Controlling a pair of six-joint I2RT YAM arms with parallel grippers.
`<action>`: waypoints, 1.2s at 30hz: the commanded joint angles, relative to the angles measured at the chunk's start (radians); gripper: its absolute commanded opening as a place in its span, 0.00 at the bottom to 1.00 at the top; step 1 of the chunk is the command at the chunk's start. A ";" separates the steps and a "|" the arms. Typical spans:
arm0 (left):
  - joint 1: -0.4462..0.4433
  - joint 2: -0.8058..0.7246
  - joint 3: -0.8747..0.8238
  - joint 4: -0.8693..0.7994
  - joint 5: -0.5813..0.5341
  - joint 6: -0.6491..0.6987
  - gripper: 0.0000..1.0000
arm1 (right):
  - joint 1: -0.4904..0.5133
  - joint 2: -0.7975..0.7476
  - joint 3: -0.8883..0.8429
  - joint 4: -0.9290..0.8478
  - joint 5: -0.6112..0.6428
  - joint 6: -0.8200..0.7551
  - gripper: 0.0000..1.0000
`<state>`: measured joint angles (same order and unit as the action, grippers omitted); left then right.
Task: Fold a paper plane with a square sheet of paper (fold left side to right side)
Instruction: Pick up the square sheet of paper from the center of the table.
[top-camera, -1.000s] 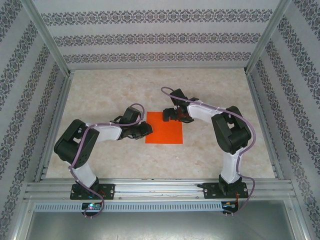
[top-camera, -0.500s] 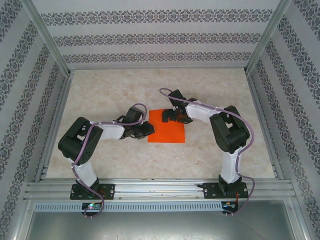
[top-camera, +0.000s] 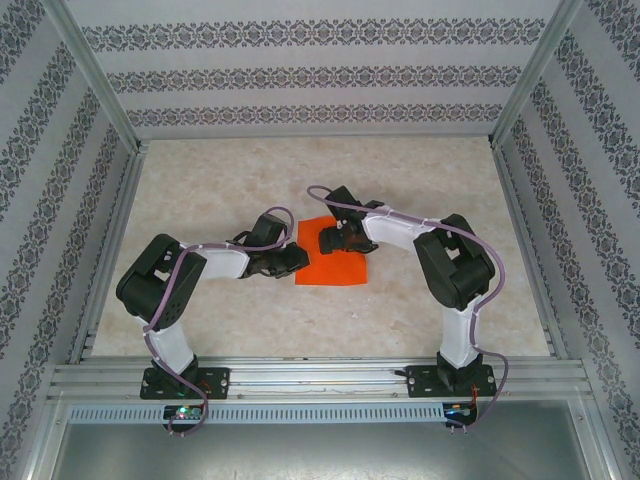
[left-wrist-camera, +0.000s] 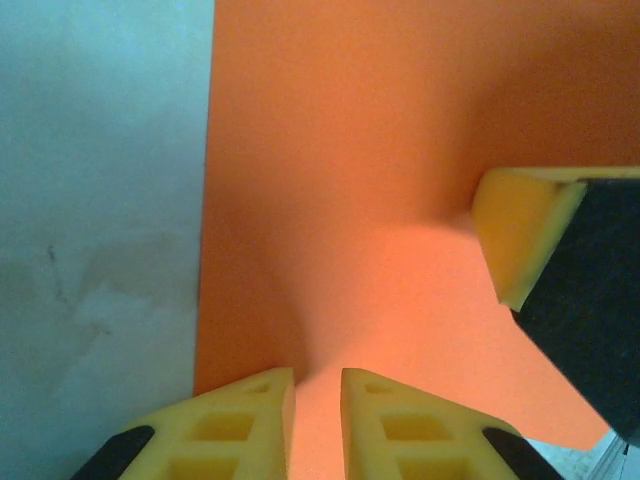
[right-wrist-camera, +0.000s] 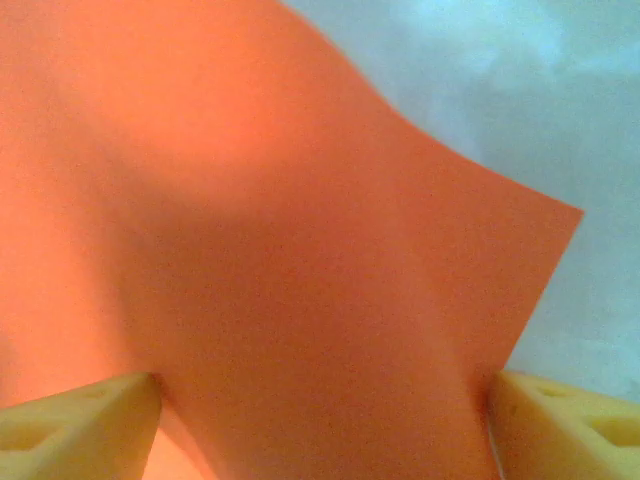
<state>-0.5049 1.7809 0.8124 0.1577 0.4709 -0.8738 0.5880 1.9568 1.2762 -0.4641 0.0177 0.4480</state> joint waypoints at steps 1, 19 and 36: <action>-0.019 0.019 -0.010 -0.005 -0.015 -0.012 0.21 | 0.025 -0.005 0.010 -0.071 -0.069 0.008 0.74; 0.058 -0.336 -0.102 -0.069 -0.068 0.101 0.60 | -0.101 -0.162 -0.168 0.190 -0.546 -0.009 0.31; 0.263 -0.857 -0.200 0.054 0.411 0.303 1.00 | -0.258 -0.596 -0.338 0.381 -1.020 -0.137 0.28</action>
<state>-0.2531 0.9417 0.5854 0.1429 0.7460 -0.6250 0.3408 1.4246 0.9531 -0.1238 -0.8757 0.3511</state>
